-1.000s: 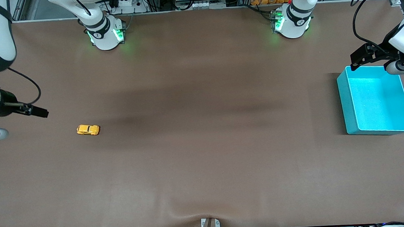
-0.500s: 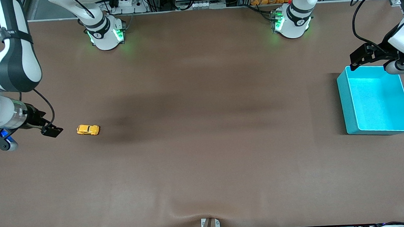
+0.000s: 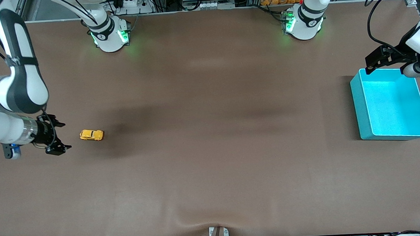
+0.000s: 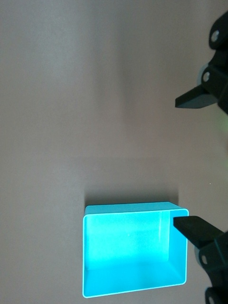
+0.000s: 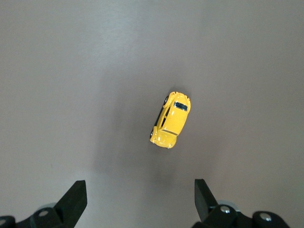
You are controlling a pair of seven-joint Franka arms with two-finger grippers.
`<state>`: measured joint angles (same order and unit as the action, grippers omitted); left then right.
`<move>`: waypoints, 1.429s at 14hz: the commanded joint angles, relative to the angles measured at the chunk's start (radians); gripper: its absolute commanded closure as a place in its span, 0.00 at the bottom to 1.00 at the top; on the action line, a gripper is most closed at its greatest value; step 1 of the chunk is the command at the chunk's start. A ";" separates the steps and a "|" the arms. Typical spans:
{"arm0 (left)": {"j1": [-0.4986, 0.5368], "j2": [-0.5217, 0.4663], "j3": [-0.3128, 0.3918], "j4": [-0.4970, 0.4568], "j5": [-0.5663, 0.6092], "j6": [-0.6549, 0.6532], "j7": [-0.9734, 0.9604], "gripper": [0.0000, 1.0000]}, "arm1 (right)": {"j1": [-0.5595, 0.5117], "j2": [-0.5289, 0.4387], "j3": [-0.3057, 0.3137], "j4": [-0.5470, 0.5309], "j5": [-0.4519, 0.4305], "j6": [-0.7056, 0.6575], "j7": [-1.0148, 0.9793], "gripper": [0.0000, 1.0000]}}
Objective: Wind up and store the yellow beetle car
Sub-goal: 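Move the right gripper down to the yellow beetle car, then close the right gripper around the yellow car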
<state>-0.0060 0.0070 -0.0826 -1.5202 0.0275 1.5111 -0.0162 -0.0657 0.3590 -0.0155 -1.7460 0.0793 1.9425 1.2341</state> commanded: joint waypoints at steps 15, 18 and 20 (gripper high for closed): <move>0.008 0.005 -0.003 0.015 0.000 0.006 0.019 0.00 | 0.023 0.052 -0.043 -0.259 -0.050 0.309 0.300 0.00; 0.008 0.005 -0.003 0.015 0.000 0.008 0.019 0.00 | 0.024 0.051 -0.043 -0.306 -0.050 0.366 0.301 0.00; 0.008 0.005 -0.003 0.015 0.000 0.008 0.019 0.00 | 0.032 0.055 -0.043 -0.311 -0.050 0.365 0.323 0.01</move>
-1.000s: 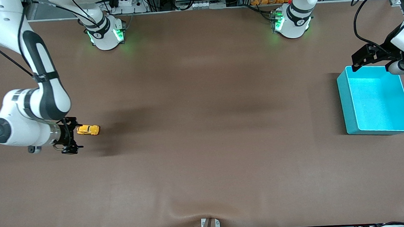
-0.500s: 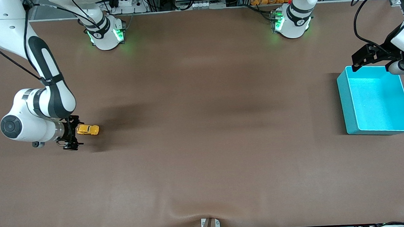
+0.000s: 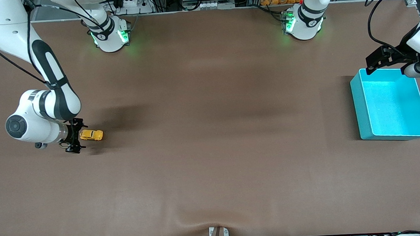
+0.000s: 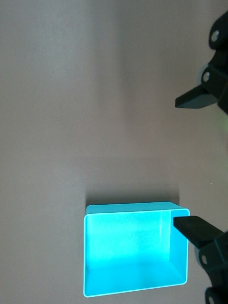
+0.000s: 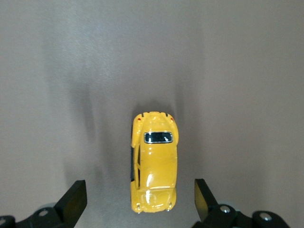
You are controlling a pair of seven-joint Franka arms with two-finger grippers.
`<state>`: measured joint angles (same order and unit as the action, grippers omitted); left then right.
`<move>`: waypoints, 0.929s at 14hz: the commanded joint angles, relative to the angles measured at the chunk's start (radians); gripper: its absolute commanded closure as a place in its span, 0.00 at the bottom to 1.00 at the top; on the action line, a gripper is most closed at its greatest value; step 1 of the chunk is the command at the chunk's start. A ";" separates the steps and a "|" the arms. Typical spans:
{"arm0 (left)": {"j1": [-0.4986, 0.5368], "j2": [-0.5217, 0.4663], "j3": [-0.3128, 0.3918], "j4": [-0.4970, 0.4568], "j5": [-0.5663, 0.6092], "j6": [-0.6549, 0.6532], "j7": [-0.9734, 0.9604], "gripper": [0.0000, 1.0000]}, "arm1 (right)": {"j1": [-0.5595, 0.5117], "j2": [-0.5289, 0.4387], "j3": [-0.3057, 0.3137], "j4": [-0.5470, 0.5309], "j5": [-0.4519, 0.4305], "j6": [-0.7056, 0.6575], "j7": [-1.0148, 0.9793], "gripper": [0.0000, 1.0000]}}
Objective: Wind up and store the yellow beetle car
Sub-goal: 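Close the right gripper around the yellow car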
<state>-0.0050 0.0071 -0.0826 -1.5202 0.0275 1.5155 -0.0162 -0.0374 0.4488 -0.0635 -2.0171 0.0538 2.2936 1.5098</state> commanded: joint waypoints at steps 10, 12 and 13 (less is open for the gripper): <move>0.007 0.005 -0.003 0.015 0.006 0.005 0.019 0.00 | 0.005 -0.045 0.005 -0.118 -0.028 0.084 0.050 0.23; 0.007 0.005 -0.003 0.014 0.006 0.005 0.019 0.00 | 0.005 -0.044 0.005 -0.118 -0.028 0.084 0.050 0.32; 0.007 0.005 -0.003 0.014 0.006 0.005 0.019 0.00 | 0.005 -0.047 0.005 -0.118 -0.028 0.083 0.052 0.37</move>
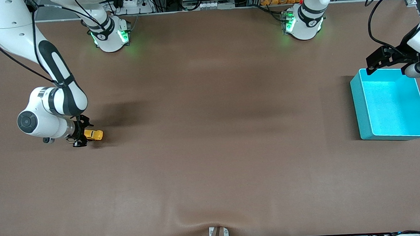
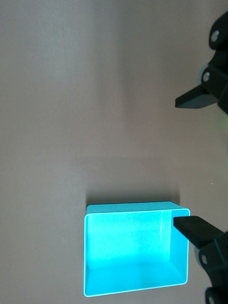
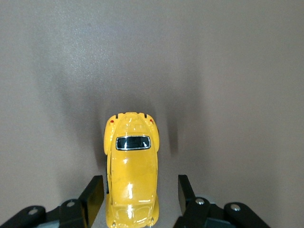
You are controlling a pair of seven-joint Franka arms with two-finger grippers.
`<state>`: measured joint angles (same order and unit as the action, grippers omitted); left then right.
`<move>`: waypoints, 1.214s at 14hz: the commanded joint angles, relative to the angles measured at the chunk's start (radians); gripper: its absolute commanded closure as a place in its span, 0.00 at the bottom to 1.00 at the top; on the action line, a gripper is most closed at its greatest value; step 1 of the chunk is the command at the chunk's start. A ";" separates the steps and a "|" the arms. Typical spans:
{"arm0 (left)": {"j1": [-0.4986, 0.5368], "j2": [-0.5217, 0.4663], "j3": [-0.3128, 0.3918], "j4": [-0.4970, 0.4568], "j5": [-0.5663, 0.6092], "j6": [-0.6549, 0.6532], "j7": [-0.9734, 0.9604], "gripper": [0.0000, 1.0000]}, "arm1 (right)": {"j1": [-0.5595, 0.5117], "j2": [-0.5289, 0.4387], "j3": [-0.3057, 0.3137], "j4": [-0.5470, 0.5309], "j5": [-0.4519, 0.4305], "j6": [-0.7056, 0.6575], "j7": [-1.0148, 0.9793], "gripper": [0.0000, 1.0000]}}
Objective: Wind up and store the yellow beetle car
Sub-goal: 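Close the right gripper around the yellow car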
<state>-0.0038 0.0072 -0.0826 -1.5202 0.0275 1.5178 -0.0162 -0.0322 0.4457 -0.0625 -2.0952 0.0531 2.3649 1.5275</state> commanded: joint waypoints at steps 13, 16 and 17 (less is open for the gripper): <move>0.005 0.005 -0.003 0.015 0.005 0.002 0.019 0.00 | -0.002 -0.051 0.004 -0.051 -0.027 0.030 0.071 0.80; 0.005 0.005 -0.003 0.015 0.005 0.002 0.019 0.00 | -0.002 -0.042 0.004 -0.051 -0.036 0.040 0.072 0.96; 0.005 0.005 -0.003 0.014 0.005 0.002 0.019 0.00 | -0.002 -0.038 0.004 -0.051 -0.041 0.048 0.072 0.95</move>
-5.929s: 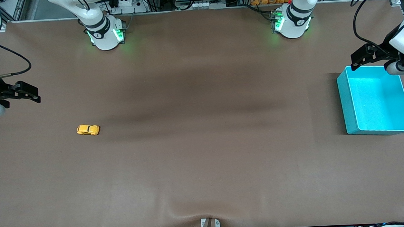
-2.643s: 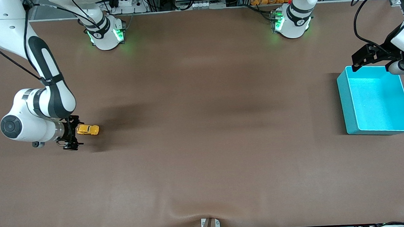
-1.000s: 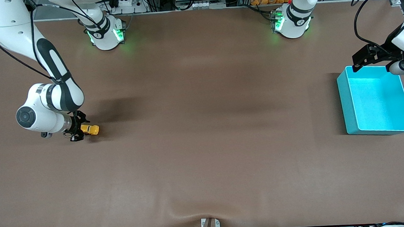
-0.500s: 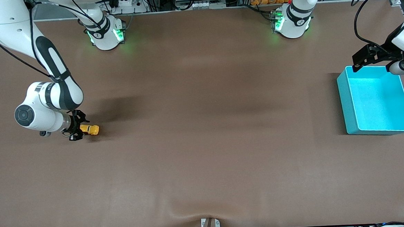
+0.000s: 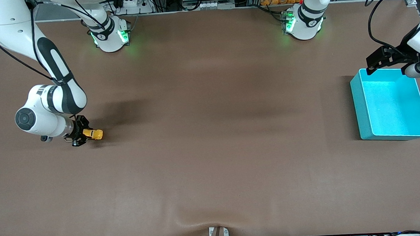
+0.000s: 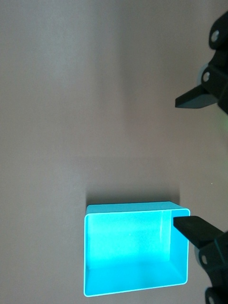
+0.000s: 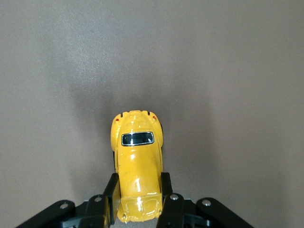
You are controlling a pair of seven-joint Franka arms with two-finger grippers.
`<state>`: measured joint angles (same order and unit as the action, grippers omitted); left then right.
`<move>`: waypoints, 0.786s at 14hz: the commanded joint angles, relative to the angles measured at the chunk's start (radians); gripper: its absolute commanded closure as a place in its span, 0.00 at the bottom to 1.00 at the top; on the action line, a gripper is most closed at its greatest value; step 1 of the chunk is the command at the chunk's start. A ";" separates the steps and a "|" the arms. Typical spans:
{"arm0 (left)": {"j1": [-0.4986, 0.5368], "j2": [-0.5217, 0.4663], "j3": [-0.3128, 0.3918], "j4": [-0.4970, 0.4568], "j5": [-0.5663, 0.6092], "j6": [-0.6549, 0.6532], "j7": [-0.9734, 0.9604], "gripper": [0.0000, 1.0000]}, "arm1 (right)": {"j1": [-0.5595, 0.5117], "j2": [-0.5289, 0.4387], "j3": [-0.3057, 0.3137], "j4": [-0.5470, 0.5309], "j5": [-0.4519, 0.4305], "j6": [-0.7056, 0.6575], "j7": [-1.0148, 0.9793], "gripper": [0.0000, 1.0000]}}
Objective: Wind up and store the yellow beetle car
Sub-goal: 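Close the right gripper around the yellow car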
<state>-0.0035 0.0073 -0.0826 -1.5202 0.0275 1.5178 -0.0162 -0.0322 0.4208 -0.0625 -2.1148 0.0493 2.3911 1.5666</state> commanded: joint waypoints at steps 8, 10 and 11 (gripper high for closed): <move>0.005 0.005 -0.003 0.014 0.003 0.002 0.019 0.00 | -0.023 0.024 0.003 -0.028 -0.081 0.077 0.030 0.93; 0.005 0.005 -0.003 0.015 0.003 0.002 0.019 0.00 | -0.037 0.038 0.003 -0.028 -0.100 0.103 0.030 0.93; 0.005 0.005 -0.003 0.014 0.003 0.002 0.019 0.00 | -0.048 0.042 0.003 -0.024 -0.107 0.105 0.023 0.93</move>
<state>-0.0035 0.0074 -0.0826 -1.5202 0.0275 1.5178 -0.0162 -0.0480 0.4191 -0.0641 -2.1251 -0.0149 2.4196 1.5739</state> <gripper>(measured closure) 0.000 0.626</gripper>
